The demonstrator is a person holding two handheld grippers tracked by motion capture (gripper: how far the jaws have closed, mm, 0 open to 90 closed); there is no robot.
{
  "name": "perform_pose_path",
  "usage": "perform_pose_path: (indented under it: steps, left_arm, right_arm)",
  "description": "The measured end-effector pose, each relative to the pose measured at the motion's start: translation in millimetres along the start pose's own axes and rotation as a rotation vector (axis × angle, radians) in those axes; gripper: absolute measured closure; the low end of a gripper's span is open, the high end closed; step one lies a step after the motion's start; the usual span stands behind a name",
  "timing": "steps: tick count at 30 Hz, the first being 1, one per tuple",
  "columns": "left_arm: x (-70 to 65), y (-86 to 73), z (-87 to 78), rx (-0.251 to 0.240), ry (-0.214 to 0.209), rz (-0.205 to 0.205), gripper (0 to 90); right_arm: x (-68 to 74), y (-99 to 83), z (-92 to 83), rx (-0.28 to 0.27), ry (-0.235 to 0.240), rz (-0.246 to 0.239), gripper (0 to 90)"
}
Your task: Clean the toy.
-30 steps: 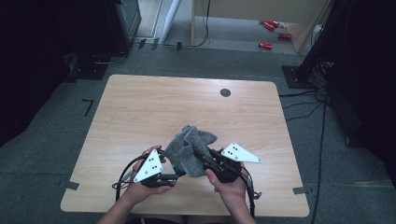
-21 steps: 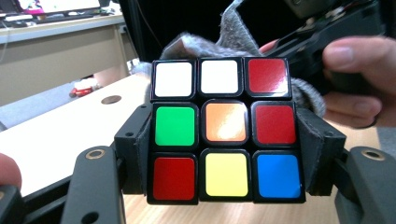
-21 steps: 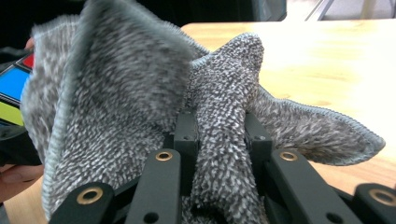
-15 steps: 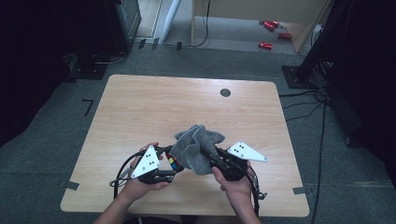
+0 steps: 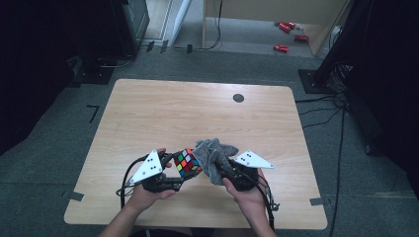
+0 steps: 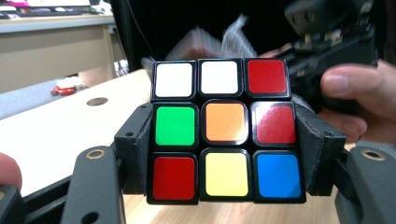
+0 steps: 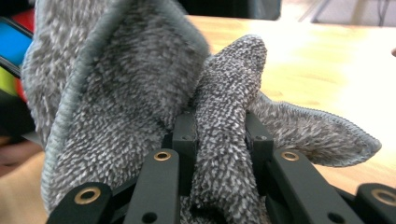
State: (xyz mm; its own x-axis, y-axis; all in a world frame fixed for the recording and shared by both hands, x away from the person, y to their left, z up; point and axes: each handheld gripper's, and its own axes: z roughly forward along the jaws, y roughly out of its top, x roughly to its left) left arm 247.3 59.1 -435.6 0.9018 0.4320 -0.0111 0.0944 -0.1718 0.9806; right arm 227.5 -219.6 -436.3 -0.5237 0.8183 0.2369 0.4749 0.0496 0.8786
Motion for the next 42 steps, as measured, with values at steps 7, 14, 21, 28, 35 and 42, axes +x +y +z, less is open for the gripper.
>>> perform_pose_path:
  steps: [7, 14, 21, 28, 35, 42]
  left_arm:
    - [-7.3, -5.6, 9.5, 0.065, 0.015, 0.059, 34.5]
    - [-20.9, -3.6, 16.0, 0.09, -0.007, 0.104, 34.5]
    - [-14.4, 1.9, 6.2, 0.03, 0.0, 0.076, 34.5]
    - [-12.7, -4.2, 11.1, 0.069, 0.009, 0.084, 34.5]
    - [-22.5, -1.5, 13.8, 0.057, -0.015, 0.1, 34.5]
    - [-14.7, 2.1, 4.9, 0.007, 0.004, 0.07, 34.5]
  right_arm:
    - [11.7, 16.1, -21.5, -0.171, 0.049, -0.005, 72.8]
    - [25.8, 13.6, -17.4, -0.165, 0.056, -0.033, 72.7]
    - [10.4, 4.1, -5.4, -0.081, -0.025, -0.052, 73.2]
    - [6.5, 17.2, -24.7, -0.192, 0.019, 0.001, 73.3]
    - [25.0, 17.0, -22.0, -0.204, 0.111, -0.035, 73.0]
    - [3.6, -1.4, -0.2, -0.062, -0.022, -0.067, 73.0]
